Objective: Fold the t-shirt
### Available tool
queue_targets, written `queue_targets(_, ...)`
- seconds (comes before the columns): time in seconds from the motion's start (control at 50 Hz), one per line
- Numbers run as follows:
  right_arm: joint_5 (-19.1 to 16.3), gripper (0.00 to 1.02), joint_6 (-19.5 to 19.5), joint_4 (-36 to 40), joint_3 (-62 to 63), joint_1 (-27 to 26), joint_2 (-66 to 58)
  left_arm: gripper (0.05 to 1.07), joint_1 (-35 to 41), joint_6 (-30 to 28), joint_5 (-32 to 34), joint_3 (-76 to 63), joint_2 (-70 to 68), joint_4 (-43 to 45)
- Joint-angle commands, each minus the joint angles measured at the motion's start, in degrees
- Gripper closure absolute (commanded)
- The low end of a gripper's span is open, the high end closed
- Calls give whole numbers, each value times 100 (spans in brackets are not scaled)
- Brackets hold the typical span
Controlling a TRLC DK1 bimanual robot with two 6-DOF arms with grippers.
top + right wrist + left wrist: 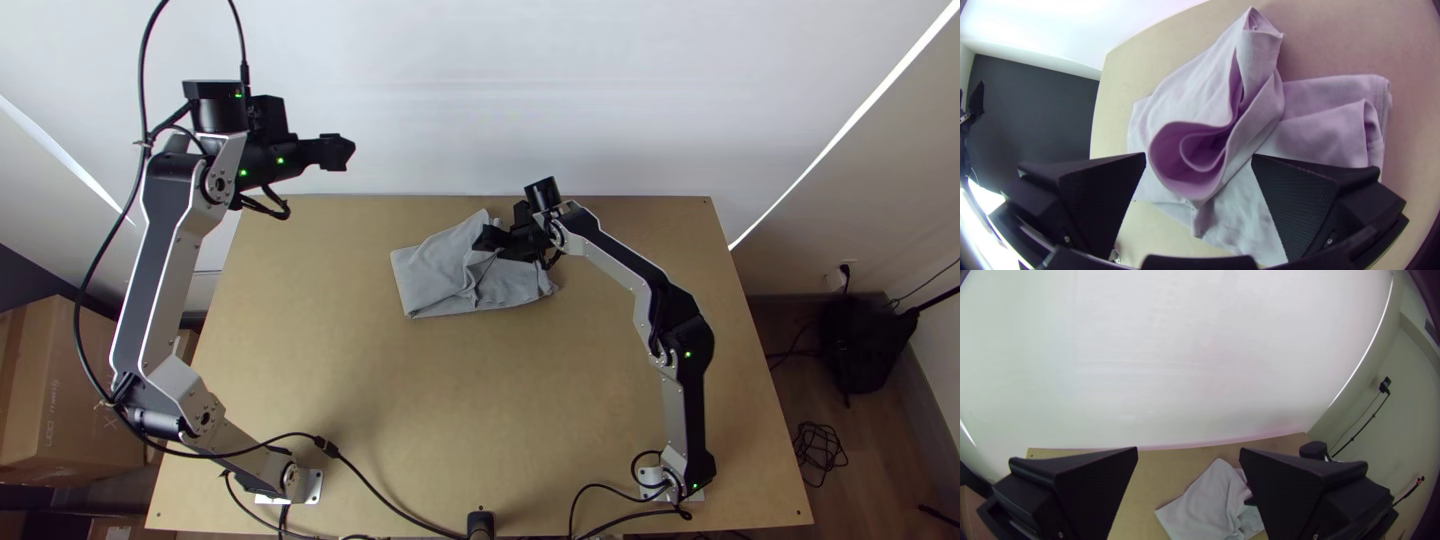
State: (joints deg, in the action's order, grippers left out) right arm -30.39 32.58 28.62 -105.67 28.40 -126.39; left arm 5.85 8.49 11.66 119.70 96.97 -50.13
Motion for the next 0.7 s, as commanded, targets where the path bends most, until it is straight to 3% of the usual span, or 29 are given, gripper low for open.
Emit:
queue_targets(0.0, 51, 29, 91, -85, -332, -1, -299, 10, -136, -102, -41, -175, -231, -94)
queue_targets(0.08, 112, 80, 91, -129, -332, -1, -290, 10, -207, -102, -41, -184, -284, -120)
queue_targets(0.12, 165, 101, 73, -138, -323, -10, -272, 10, -224, -93, -41, -193, -301, -120)
queue_targets(0.68, 227, 100, -23, -269, 1110, -318, 1336, 10, -268, -58, -41, -280, -416, -111)
